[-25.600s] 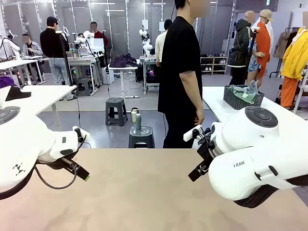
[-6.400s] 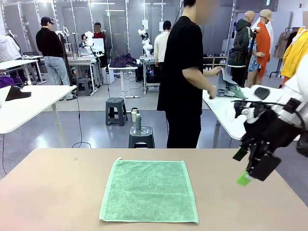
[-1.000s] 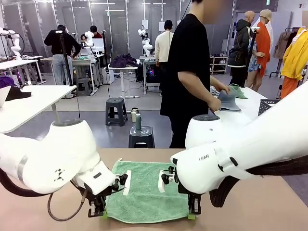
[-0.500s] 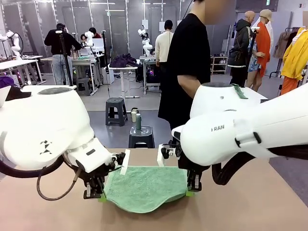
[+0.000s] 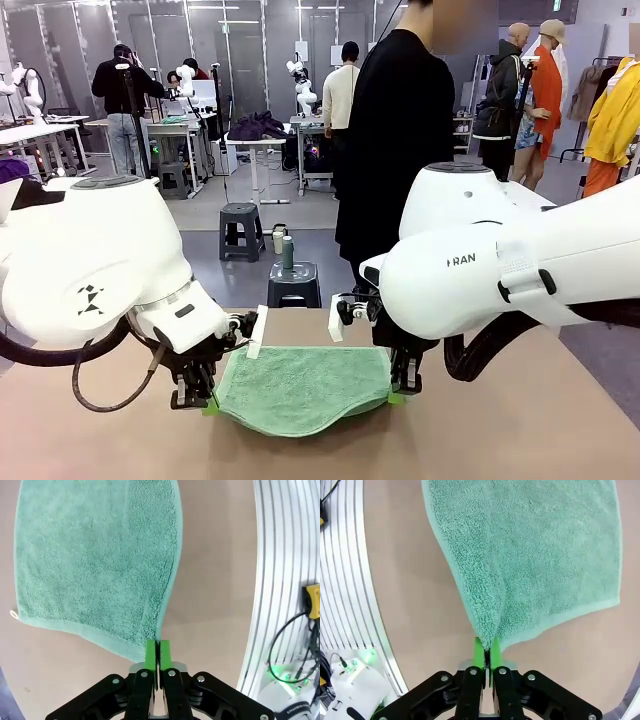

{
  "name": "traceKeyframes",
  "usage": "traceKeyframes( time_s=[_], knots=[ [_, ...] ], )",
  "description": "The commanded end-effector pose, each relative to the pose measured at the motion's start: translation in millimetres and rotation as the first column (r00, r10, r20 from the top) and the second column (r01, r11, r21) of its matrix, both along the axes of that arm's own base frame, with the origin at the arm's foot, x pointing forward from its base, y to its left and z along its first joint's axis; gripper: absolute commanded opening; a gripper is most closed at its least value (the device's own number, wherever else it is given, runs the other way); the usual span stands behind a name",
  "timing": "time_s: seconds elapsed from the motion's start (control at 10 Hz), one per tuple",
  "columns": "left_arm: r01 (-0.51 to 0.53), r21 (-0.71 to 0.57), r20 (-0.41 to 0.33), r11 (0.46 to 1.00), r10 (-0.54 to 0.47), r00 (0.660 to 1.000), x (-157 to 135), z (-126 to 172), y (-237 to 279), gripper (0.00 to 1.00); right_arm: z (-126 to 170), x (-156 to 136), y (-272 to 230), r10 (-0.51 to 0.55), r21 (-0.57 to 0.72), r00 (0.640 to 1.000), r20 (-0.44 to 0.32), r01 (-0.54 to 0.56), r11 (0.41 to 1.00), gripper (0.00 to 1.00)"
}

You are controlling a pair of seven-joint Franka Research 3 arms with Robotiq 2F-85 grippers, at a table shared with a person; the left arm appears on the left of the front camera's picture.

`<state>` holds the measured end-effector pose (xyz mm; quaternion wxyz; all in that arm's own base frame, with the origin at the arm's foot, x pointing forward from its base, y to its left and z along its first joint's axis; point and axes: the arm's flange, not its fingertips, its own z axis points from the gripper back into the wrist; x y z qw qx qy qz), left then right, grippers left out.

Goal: Fold the towels and place them in the basket.
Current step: When a person lays out a Towel with hook on the table, fold it in half twice.

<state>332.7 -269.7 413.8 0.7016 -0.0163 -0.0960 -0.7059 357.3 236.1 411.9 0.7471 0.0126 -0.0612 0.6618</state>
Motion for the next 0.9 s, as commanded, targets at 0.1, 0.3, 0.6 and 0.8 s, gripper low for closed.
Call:
traceKeyframes(
  time_s=[0.1,0.3,0.6,0.8],
  knots=[
    [0.0,0.0,0.0,1.0,0.0,1.0,0.0,0.0,0.0,0.04,0.0,0.0,0.0,0.0,0.0,1.0,0.0,0.0,1.0,0.05],
    [-0.004,-0.008,-0.016,1.0,0.004,1.0,32.7,7.2,-14.1,0.04,13.9,35.8,11.9,-0.015,0.001,0.999,-0.037,0.015,1.0,0.05],
    [-0.066,0.091,-0.033,0.994,0.07,0.997,99.4,3.8,-27.7,0.04,16.9,91.1,29.9,-0.036,-0.093,0.993,-0.113,0.026,0.995,0.05],
    [-0.005,0.06,-0.137,0.998,0.013,0.991,145.2,6.9,-28.2,0.04,11.0,130.8,32.2,-0.038,-0.119,0.992,-0.122,0.023,0.993,0.05]
  ],
)
